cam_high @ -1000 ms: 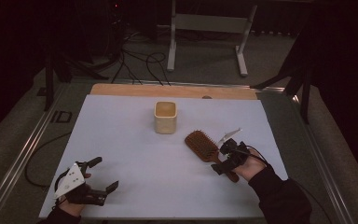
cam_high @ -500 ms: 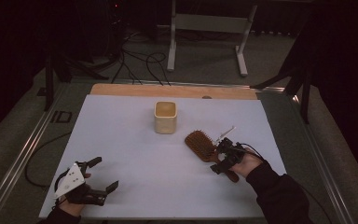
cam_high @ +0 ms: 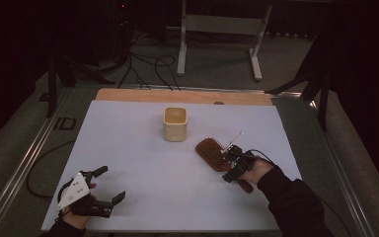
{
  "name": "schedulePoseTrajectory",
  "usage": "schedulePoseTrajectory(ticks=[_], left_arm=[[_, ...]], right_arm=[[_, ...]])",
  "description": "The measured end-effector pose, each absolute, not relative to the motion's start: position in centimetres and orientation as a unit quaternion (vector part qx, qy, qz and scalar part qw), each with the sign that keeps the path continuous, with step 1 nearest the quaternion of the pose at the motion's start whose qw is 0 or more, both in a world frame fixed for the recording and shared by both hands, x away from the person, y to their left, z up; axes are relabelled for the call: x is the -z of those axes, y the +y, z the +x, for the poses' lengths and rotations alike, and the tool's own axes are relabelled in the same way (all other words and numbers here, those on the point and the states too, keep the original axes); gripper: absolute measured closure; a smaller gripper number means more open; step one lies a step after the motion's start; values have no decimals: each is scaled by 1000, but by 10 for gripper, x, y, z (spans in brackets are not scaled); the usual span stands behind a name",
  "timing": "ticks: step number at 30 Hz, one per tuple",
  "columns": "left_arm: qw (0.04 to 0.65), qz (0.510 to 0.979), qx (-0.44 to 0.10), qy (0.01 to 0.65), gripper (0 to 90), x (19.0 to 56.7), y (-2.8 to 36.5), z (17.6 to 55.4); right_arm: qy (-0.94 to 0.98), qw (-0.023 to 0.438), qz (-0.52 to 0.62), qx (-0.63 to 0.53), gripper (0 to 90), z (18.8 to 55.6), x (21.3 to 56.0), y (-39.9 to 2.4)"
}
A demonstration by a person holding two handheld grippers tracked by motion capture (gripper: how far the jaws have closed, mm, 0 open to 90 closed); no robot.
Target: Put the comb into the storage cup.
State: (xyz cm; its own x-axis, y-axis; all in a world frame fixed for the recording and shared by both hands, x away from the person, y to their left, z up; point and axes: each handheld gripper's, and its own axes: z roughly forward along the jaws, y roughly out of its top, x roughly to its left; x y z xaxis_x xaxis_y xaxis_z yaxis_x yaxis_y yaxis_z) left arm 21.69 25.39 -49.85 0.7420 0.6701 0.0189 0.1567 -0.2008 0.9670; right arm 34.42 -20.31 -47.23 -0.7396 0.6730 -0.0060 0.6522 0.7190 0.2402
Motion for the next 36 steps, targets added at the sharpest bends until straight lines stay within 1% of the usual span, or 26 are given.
schedulePoseTrajectory(ticks=[4,6,7,8,9,10,11,12,13,14,17,21,27,36], left_arm=[[567,741,-226,279,1,498,254,217],[567,741,-226,279,1,498,254,217],[567,741,-226,279,1,499,254,217],[567,741,-226,279,1,498,254,217],[567,741,-226,279,1,498,254,217],[567,741,-226,278,1,498,254,217],[567,741,-226,278,1,498,254,217],[567,741,-226,278,1,498,254,217],[567,741,-226,278,1,498,254,217],[568,741,-226,279,1,498,254,217],[567,741,-225,279,1,499,254,217],[567,742,-226,278,1,498,254,217],[564,744,-223,279,1,499,254,217],[564,745,-226,277,1,499,253,217]], right_arm=[[926,51,360,-99,329,346,477,-201],[925,53,363,-98,336,347,478,-201],[926,49,364,-94,345,348,478,-200],[926,49,364,-88,373,349,481,-198],[926,49,364,-88,373,349,481,-198],[926,51,365,-83,410,350,482,-197],[926,51,365,-83,410,350,482,-197],[926,52,366,-82,439,351,482,-196],[926,52,366,-82,439,351,482,-196],[926,57,366,-77,478,352,483,-196],[925,59,367,-76,496,352,483,-196],[924,62,372,-69,613,354,484,-195],[924,60,374,-60,651,357,484,-195],[923,61,379,-33,666,357,488,-188]])
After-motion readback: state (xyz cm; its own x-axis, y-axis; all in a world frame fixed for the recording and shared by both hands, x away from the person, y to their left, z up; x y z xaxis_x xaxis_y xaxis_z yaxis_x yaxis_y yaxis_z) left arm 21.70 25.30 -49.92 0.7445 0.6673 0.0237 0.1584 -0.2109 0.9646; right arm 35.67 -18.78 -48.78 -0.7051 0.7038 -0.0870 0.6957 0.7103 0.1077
